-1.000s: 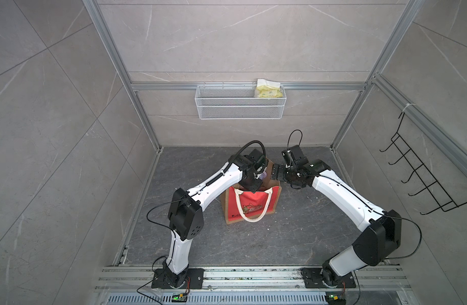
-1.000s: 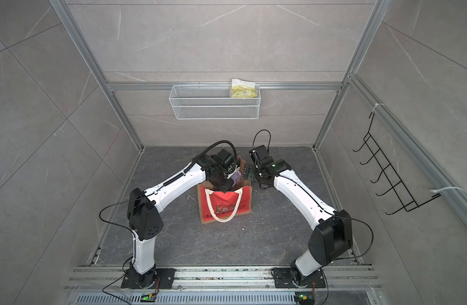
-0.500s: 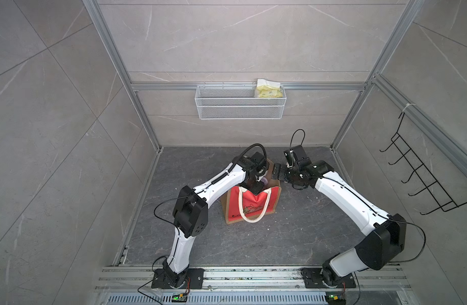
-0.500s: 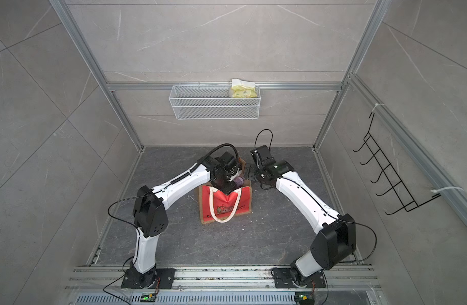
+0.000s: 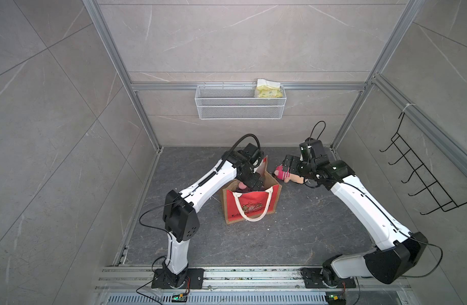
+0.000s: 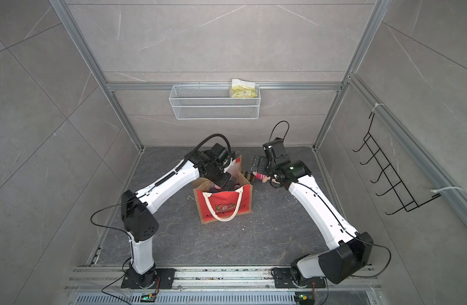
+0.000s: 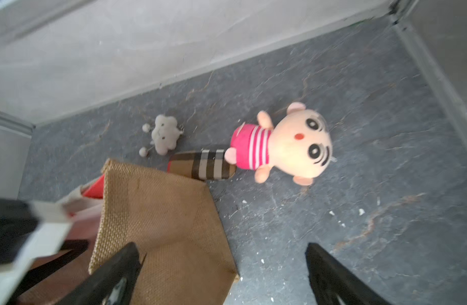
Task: Put the hourglass into the canvas bag
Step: Place the hourglass in the canvas bag, then reset both arms
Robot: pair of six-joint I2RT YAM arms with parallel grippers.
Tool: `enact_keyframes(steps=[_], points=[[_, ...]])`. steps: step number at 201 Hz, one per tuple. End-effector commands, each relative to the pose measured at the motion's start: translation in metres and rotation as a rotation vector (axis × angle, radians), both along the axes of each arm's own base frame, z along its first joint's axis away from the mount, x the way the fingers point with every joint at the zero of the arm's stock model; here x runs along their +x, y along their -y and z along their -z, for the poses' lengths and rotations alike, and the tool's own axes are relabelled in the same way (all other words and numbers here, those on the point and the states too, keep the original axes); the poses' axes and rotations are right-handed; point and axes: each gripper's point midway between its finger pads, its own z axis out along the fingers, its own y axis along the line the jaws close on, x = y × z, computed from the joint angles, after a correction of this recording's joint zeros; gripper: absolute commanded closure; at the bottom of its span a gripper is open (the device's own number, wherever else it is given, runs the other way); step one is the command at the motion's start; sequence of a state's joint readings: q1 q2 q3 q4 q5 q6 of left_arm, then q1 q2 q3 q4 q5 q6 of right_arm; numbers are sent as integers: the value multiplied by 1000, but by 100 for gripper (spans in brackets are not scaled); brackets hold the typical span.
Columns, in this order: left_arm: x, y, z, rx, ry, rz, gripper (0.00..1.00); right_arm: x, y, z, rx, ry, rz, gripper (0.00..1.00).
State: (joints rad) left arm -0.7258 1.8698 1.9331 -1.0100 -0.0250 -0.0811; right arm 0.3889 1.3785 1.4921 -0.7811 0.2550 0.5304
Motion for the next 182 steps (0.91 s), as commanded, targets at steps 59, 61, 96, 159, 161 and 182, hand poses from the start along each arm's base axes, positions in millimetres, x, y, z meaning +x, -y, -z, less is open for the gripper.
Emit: enact_keyframes(steps=[59, 61, 96, 159, 161, 182], points=[[-30, -265, -108, -137, 605, -950, 0, -32, 141, 85, -426, 80, 464, 1], [-32, -274, -107, -130, 622, -979, 0, -31, 143, 91, -432, 79, 467, 1], [-39, -344, 4, 79, 660, -1149, 0, -15, 147, 167, -513, 35, 406, 1], [17, -330, 103, 118, 727, -942, 1, 27, 102, 200, -384, 237, 51, 1], [19, -328, 105, 119, 721, -922, 1, 26, 100, 200, -376, 241, 39, 1], [23, -321, 110, 145, 795, -820, 1, 20, 90, 198, -347, 314, -21, 0]])
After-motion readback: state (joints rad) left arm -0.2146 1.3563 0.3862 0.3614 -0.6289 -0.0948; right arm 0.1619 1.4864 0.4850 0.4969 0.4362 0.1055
